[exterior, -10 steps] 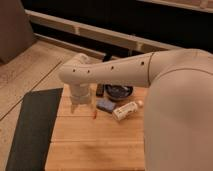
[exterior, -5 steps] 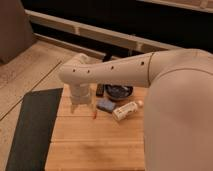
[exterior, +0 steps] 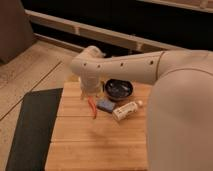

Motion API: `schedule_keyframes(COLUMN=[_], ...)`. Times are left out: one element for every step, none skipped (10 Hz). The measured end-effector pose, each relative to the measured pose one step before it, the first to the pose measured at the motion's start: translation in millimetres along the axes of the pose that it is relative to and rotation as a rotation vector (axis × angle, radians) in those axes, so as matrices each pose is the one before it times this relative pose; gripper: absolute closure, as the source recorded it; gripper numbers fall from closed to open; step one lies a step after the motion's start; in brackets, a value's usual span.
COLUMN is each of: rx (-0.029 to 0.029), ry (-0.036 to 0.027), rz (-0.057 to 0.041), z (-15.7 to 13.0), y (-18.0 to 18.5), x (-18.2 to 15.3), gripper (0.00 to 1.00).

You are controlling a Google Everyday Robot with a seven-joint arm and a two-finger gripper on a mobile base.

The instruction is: Place the white sponge in the ceramic bowl

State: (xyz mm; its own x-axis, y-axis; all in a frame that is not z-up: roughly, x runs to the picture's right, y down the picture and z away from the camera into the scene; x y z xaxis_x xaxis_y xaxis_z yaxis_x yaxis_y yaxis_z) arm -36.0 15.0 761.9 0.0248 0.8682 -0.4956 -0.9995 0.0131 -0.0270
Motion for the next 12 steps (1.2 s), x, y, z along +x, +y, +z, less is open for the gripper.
schedule_keyframes(rx=[-0.00086,-0.00833,-0.00146,-0.00110,0.00015,0.00428,0.01411,0.01420,0.02280,0.01313,0.01008,0.00933], ry=[-0.02305,-0.03275,-0.00511,-0.00130,-0.00018,-0.00076,0.00684,0.01083,0.01852,0.00956,0.00735,0.01423], rz=[-0.00420,-0.00968,-0.00304,-0.00273,-0.00352,-0.00365,-0.00873,-0.00525,-0.00274,0.00387,0.00299,0.00509], z=[1.77,4.34,0.65,0.12,0.25,0.70,5.34,6.02,10.66,6.59,5.85,10.85], y=[-10.63,-15.15,-1.70,1.06,1.75,-0.77,-3.17,-1.24,-0.84,-2.74,-2.31,-2.34], x=[-12.76,-19.49,-2.80,-0.64,0.00,0.45,4.44,5.28,6.89,2.70,1.20,0.17], gripper=[0.35,0.35,0.35,0.35,0.35,0.35,0.35,0.35,0.35,0.35,0.35,0.35])
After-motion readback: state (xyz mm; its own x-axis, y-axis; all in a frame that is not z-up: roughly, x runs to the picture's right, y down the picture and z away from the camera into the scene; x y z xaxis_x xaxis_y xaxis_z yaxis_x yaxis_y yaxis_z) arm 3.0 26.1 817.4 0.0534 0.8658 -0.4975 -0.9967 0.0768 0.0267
